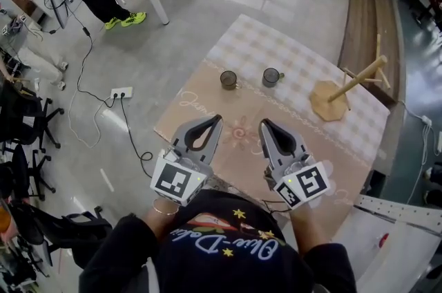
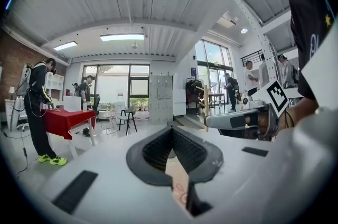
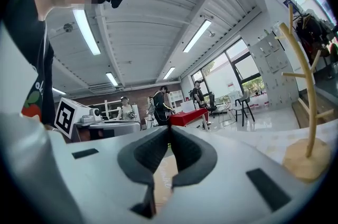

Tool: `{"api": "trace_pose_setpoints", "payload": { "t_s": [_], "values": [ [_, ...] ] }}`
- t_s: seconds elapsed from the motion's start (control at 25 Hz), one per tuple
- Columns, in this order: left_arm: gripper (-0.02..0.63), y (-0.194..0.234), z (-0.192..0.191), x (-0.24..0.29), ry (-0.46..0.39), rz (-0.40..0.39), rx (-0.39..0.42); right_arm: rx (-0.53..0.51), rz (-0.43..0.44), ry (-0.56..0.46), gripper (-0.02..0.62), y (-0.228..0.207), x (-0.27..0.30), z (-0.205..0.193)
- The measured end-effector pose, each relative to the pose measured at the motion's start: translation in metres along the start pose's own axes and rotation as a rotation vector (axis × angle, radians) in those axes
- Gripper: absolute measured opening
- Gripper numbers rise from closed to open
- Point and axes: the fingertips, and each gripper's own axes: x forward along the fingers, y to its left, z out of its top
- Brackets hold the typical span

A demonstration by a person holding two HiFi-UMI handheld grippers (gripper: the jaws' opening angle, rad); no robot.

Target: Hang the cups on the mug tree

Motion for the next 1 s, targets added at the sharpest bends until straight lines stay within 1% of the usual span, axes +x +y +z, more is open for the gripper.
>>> {"api": "trace_pose_setpoints", "payload": {
  "t_s": [0.24,0.36,0.68,0.88,1.0],
  "values": [
    [0.002,0.007,-0.008,0.017,0.015,-0.03,-0.03,0.019,-0.018,0.043,0.009,-0.012,0.012,-0.016],
    [0.002,0.014,-0.015,0.024,0.024,-0.032,-0.047,0.032,-0.017,0.057,0.009,-0.015,0.021,-0.021],
    [0.002,0.026,-0.029,0.043,0.044,-0.06,-0.057,0.029,-0.028,0.094,0.01,-0.027,0.039,-0.029],
    [0.002,0.033,-0.037,0.057,0.061,-0.076,-0.038,0.028,-0.029,0.12,0.011,-0.035,0.051,-0.037],
    [0.002,0.036,-0.045,0.062,0.078,-0.075,-0.05,0.031,-0.028,0.137,0.012,-0.039,0.056,-0.043]
  ]
}}
